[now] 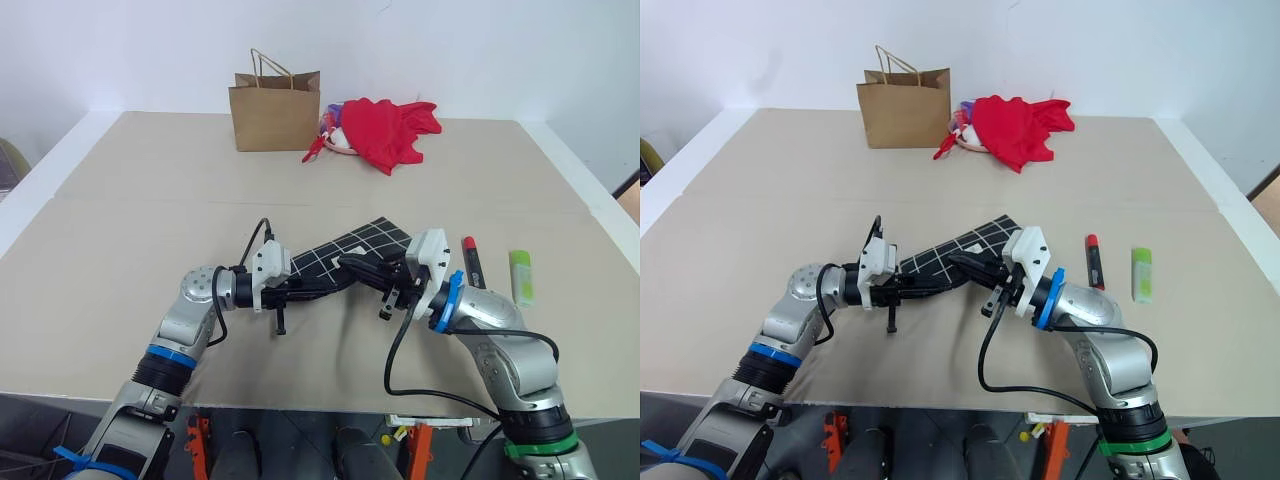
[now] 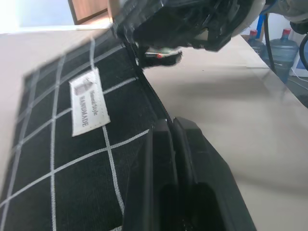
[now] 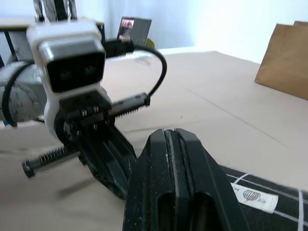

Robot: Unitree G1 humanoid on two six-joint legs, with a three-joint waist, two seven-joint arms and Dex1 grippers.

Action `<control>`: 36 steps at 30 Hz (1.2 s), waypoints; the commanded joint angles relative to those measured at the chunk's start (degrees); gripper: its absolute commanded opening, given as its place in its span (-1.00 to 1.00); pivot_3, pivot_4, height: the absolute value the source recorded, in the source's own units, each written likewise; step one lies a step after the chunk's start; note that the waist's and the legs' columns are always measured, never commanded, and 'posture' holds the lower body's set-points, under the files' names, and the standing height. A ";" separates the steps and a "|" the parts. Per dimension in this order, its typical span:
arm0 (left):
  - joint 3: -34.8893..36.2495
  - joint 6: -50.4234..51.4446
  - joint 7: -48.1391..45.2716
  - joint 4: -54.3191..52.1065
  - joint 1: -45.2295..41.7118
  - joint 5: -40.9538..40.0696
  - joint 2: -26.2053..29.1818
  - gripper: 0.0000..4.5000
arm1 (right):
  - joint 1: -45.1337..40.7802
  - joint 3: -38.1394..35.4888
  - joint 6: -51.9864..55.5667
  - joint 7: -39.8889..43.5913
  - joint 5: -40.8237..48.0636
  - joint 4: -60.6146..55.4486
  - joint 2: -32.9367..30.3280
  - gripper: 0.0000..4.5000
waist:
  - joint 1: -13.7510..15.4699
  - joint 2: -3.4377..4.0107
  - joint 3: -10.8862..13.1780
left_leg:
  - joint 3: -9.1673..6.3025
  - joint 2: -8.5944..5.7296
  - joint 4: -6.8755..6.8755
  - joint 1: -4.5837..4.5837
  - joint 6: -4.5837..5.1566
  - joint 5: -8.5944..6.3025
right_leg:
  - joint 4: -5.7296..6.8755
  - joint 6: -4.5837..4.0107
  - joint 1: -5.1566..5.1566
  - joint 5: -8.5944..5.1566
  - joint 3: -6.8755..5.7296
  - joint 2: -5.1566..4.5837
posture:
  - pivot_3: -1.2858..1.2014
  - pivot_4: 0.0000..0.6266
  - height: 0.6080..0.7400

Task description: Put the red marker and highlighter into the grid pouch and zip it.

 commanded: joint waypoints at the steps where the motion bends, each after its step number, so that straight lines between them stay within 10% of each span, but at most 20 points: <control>1: -0.33 -1.66 -0.52 -0.04 -1.29 0.49 -0.32 -1.00 | -1.03 0.86 0.20 -0.61 1.07 -3.24 0.49 -0.97 | 0.04 0.00 0.00 | 0.00 0.00 0.00 0.00 0.00 0.00 | 0.00 0.00 0.00 0.00 0.00 0.00 | 0.03 -0.52 1.00; 36: 0.87 -7.04 2.52 -2.16 -3.18 2.01 -2.07 -1.00 | -2.51 6.81 14.37 -6.07 2.44 -1.59 5.42 -0.97 | 0.08 -0.01 0.01 | 0.00 0.00 -0.09 -0.08 0.00 0.00 | 0.01 -0.05 -0.14 -0.03 0.00 0.00 | 0.03 -0.52 1.00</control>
